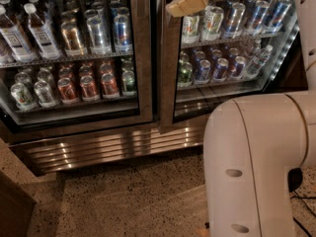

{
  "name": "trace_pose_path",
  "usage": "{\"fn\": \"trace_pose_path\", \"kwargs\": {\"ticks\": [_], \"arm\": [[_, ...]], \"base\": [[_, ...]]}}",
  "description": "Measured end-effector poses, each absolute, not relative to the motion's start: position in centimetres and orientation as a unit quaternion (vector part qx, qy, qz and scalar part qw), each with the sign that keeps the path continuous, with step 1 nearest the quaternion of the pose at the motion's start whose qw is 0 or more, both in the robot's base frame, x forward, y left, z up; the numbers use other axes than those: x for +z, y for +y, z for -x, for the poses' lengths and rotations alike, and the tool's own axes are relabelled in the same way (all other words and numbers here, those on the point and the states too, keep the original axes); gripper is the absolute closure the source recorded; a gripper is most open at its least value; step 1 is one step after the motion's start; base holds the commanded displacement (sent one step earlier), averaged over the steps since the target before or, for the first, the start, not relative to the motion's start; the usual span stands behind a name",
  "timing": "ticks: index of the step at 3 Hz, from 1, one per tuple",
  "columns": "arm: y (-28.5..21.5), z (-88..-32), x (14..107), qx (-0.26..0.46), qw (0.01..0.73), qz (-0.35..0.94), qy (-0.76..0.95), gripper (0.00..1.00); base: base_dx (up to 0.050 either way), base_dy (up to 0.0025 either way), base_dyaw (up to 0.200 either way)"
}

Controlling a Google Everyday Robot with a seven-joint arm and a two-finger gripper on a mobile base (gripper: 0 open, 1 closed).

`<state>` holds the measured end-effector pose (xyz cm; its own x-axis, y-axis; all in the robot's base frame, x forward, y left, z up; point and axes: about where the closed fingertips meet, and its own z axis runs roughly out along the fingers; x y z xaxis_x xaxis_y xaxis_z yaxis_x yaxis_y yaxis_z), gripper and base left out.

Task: Open right fridge door

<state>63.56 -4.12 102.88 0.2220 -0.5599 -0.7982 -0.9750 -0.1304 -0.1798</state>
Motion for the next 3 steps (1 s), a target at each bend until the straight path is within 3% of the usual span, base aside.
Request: {"fn": "trace_pose_path", "kwargs": {"ticks": [2, 3], "arm": [[-4.11, -63.56, 102.88, 0.289, 0.359, 0.694, 0.553, 0.11], [-4.32, -63.63, 102.88, 0.289, 0.359, 0.694, 0.553, 0.00]], "base": [[0.000, 0.00000, 0.000], [0.000, 0.00000, 0.000]]}}
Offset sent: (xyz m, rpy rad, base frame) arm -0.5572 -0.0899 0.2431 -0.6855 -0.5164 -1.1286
